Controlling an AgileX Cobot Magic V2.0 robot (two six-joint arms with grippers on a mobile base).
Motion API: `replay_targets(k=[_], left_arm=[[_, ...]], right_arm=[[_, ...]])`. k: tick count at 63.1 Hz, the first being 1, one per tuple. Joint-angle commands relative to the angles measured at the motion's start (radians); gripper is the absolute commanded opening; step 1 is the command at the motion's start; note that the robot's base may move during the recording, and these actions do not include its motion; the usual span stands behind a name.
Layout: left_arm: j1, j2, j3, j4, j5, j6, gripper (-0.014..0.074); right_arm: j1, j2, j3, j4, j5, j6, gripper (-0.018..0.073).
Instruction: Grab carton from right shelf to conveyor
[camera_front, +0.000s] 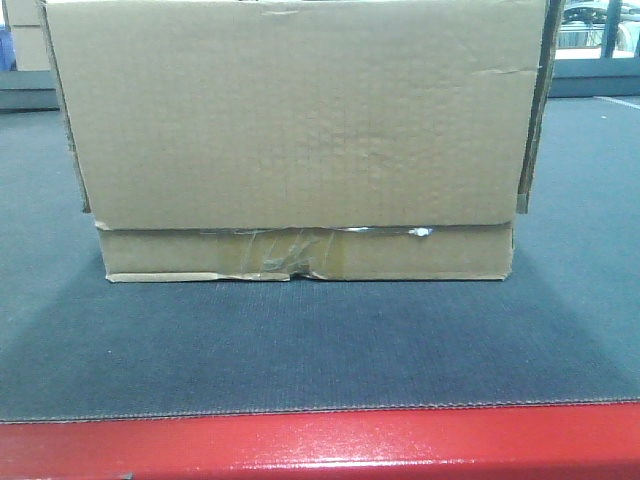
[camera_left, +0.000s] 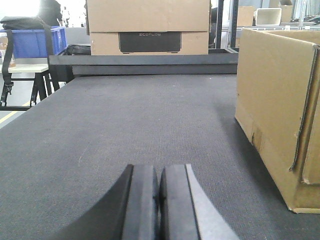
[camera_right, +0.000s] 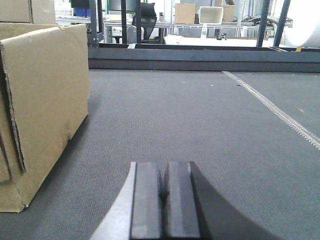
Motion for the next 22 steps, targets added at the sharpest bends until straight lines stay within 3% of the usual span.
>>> replay_targets(k=[1, 22], left_arm=[[0.001, -0.006, -0.001, -0.007, -0.021, 0.004, 0.0015], [0.001, -0.006, -0.001, -0.007, -0.021, 0.004, 0.0015]], right_arm=[[-0.007, -0.003, 0.0, -0.008, -0.029, -0.004, -0.0067], [-0.007, -0.003, 0.0, -0.008, -0.029, -0.004, -0.0067]])
